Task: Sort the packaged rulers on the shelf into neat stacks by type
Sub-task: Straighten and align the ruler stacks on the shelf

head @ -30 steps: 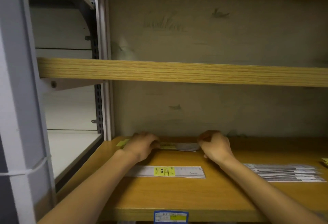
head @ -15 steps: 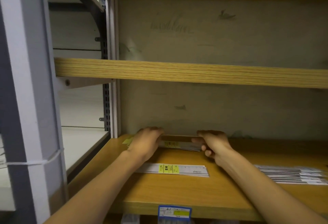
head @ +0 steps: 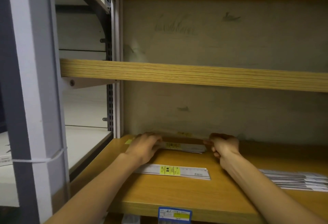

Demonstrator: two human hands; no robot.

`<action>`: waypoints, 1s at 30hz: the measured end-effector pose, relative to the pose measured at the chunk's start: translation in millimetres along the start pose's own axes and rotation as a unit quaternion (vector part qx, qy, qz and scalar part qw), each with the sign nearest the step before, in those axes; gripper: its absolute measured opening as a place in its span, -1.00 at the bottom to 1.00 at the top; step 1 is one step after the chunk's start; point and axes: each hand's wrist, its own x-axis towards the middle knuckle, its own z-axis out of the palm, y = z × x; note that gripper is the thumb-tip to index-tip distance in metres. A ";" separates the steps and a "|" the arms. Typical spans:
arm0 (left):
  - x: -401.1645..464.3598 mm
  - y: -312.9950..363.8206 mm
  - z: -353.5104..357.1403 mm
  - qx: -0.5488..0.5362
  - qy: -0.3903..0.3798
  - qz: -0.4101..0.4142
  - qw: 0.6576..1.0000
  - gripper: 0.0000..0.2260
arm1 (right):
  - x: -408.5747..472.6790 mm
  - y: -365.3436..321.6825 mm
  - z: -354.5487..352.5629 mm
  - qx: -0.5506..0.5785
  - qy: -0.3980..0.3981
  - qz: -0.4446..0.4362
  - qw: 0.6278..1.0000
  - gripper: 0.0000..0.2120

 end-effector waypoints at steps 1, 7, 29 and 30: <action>1.3 0.7 2.1 -0.003 -0.012 -0.005 1.000 -0.75 | 0.9 0.4 -0.1 0.004 0.000 0.000 1.000 -0.79; 9.9 2.7 12.9 -0.013 -0.031 -0.007 0.999 -0.82 | 4.5 1.7 -2.7 0.009 -0.001 0.004 1.000 -0.84; -13.7 9.1 -16.2 0.016 0.119 0.010 0.993 -0.82 | 14.8 12.2 -19.3 0.009 0.045 0.028 0.999 -0.87; -16.3 8.7 -19.5 0.011 0.132 0.010 0.991 -0.82 | 12.0 11.8 -19.4 0.007 0.046 0.027 0.999 -0.86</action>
